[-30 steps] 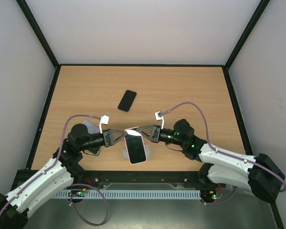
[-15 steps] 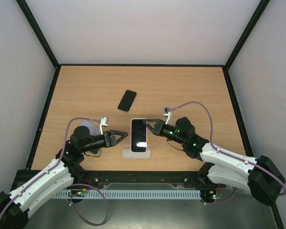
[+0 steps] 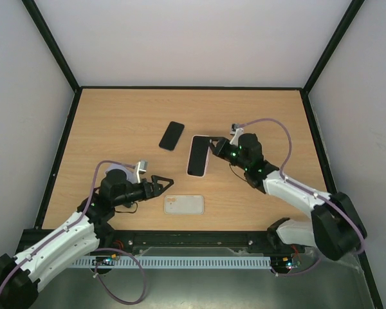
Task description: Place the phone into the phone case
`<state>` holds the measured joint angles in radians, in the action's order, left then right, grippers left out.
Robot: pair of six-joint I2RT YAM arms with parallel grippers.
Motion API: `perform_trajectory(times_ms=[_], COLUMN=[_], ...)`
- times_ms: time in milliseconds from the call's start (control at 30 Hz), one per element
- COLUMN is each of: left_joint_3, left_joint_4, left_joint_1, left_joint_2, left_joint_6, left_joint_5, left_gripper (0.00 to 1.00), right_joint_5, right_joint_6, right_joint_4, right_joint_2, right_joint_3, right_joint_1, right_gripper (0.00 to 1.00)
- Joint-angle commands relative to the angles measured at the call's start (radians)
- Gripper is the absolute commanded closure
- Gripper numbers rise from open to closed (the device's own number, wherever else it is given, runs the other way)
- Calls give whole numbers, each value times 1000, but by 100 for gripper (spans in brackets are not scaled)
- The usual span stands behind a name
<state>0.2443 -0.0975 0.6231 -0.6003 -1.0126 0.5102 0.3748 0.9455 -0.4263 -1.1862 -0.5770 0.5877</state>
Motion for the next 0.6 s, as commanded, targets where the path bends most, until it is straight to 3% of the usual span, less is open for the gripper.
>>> perform_trajectory(times_ms=[0,167,567], left_joint_3=[53,52,35], left_joint_4=[152,215,228], left_joint_1=[-1,-2,-2], left_joint_2=[-6,-43,-117], left_joint_6=[45,20,9], left_joint_5=[-113,-178,-185], left_gripper=[1,1,3], right_joint_5=[94,226,297], right_joint_6=[-117,-124,-154], right_joint_4=[48,0,10], right_joint_2=[-120,-272,-587], right_joint_3=[-88,-123,-242], right_joint_1=[-104,-202,-315], right_gripper=[98,98,89])
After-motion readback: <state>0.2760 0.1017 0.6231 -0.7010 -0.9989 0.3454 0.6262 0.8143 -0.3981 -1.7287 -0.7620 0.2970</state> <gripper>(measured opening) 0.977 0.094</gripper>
